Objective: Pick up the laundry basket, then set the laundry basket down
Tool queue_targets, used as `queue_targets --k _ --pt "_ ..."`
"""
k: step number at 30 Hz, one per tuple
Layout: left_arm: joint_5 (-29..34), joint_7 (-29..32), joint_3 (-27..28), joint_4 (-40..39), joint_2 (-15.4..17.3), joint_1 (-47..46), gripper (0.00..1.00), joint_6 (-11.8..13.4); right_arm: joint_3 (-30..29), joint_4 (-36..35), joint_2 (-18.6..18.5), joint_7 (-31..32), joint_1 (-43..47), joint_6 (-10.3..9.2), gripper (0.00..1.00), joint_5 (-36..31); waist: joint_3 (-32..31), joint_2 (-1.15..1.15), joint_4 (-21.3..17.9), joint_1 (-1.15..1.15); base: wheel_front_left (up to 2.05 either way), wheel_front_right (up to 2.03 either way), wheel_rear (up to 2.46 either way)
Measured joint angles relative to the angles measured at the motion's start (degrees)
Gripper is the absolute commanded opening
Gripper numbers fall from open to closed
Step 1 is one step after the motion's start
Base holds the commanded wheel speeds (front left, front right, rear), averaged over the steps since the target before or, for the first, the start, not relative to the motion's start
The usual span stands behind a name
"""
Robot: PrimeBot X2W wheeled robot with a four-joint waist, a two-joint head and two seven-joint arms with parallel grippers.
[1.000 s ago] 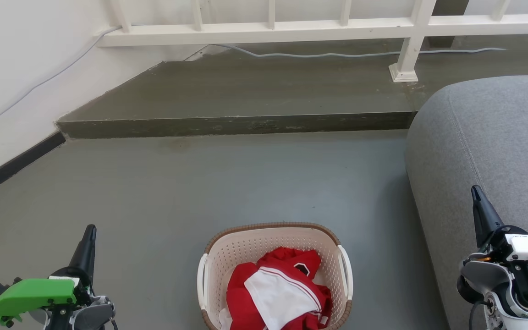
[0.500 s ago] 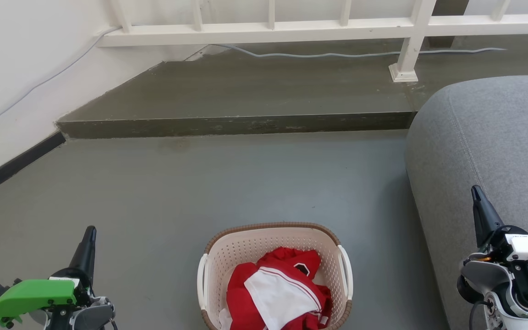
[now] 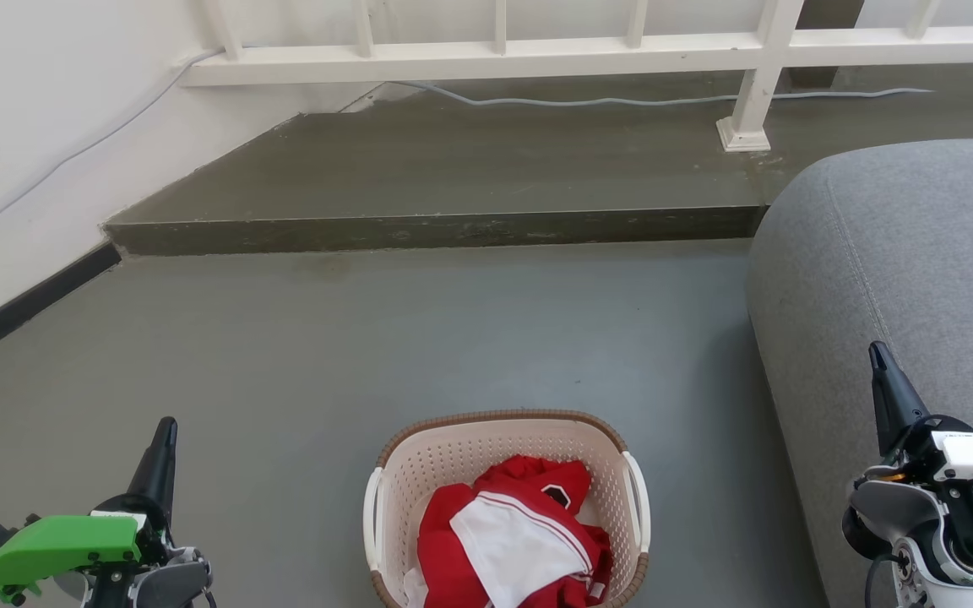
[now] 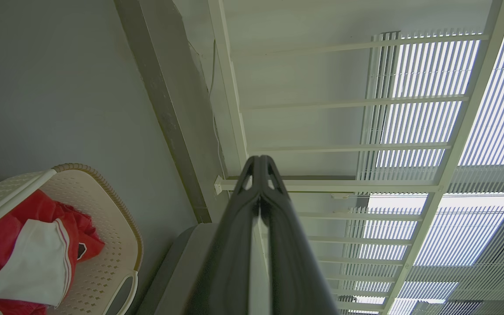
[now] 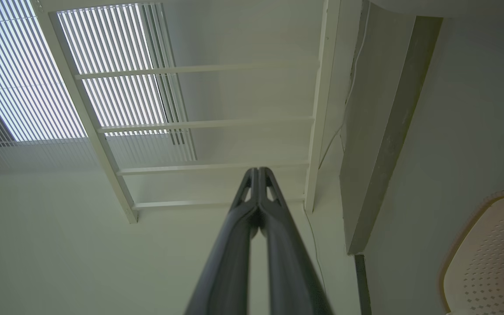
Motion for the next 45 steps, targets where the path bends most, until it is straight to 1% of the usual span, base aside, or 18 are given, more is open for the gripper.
queue_targets --k 45 --pt "0.01 0.32 0.22 0.21 -0.11 -0.03 0.00 -0.41 -0.13 0.04 0.02 0.05 -0.02 0.14 0.00 0.00 -0.01 0.00 0.00 0.00 0.00 0.00 0.00"
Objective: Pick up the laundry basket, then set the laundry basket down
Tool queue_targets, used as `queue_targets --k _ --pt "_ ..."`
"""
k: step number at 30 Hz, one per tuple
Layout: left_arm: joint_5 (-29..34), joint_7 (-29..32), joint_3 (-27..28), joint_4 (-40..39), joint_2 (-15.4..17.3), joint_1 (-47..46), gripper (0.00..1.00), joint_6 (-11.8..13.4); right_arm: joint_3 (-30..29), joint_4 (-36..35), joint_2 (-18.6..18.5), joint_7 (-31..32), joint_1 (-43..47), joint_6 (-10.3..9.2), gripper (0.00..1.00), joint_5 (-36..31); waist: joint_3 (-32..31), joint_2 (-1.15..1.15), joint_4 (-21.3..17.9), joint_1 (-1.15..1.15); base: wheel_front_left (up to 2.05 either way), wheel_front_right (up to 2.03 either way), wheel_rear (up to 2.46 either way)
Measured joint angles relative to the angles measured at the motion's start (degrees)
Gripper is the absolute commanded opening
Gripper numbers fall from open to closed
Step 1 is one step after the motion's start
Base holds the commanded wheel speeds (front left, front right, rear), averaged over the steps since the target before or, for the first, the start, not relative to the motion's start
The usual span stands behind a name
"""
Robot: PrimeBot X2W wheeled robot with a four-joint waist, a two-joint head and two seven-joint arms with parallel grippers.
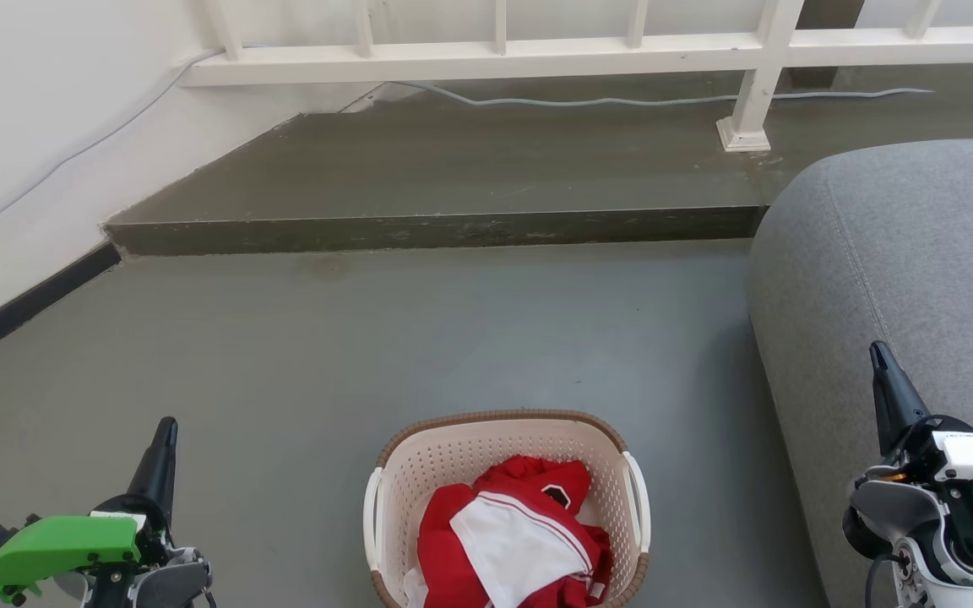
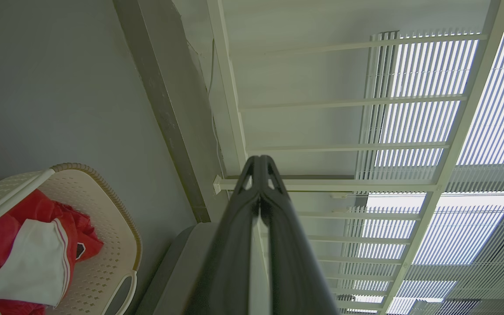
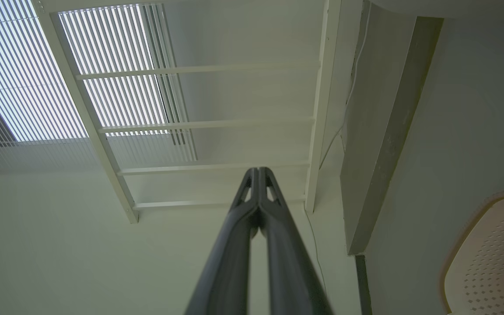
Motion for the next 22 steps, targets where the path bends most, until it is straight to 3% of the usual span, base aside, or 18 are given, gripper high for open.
queue_targets --k 22 --pt "0.00 0.01 0.23 0.03 -0.03 -0.01 0.00 0.00 -0.10 0.00 0.01 0.00 -0.01 0.00 0.00 0.00 0.00 0.00 0.00 0.00 0.00 0.00 0.00"
